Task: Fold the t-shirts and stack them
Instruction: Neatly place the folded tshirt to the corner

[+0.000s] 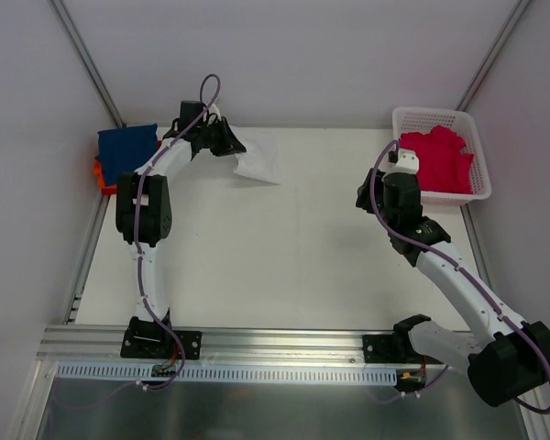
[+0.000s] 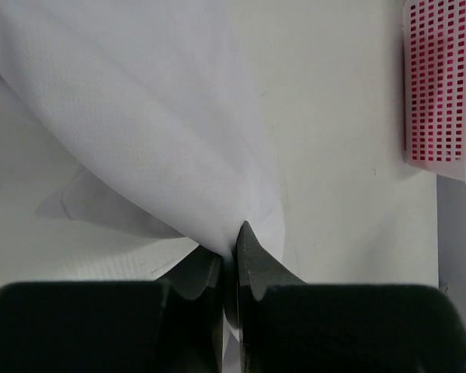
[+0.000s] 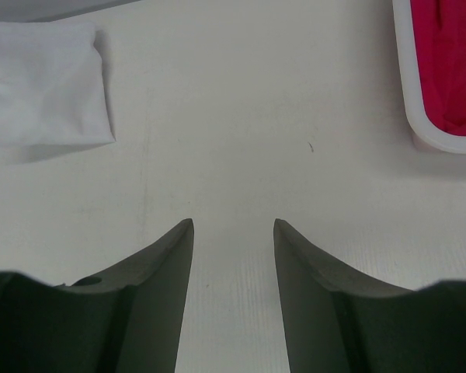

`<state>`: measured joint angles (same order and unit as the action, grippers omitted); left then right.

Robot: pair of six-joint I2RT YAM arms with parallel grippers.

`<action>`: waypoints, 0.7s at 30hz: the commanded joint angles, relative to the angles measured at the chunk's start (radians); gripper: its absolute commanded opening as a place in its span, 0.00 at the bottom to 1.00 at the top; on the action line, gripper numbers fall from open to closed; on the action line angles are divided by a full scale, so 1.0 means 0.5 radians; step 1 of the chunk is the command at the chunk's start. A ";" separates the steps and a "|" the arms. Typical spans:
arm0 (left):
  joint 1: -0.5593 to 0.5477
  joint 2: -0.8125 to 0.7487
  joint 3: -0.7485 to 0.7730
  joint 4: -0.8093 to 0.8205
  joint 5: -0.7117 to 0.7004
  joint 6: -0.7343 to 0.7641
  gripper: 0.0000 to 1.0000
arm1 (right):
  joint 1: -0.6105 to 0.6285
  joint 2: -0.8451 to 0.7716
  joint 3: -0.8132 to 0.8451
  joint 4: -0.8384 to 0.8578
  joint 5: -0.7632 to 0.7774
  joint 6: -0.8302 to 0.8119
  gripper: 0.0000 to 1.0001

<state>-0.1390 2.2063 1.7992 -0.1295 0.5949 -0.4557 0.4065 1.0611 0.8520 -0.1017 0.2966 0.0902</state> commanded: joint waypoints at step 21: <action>0.520 -0.191 0.779 -0.542 -0.070 0.463 0.00 | -0.046 -0.094 -0.155 0.163 -0.111 0.053 0.49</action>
<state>0.1028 2.1773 2.1014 -0.3687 0.5644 -0.2790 0.3923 1.0470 0.7864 -0.0738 0.2611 0.0982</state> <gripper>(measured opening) 0.033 0.491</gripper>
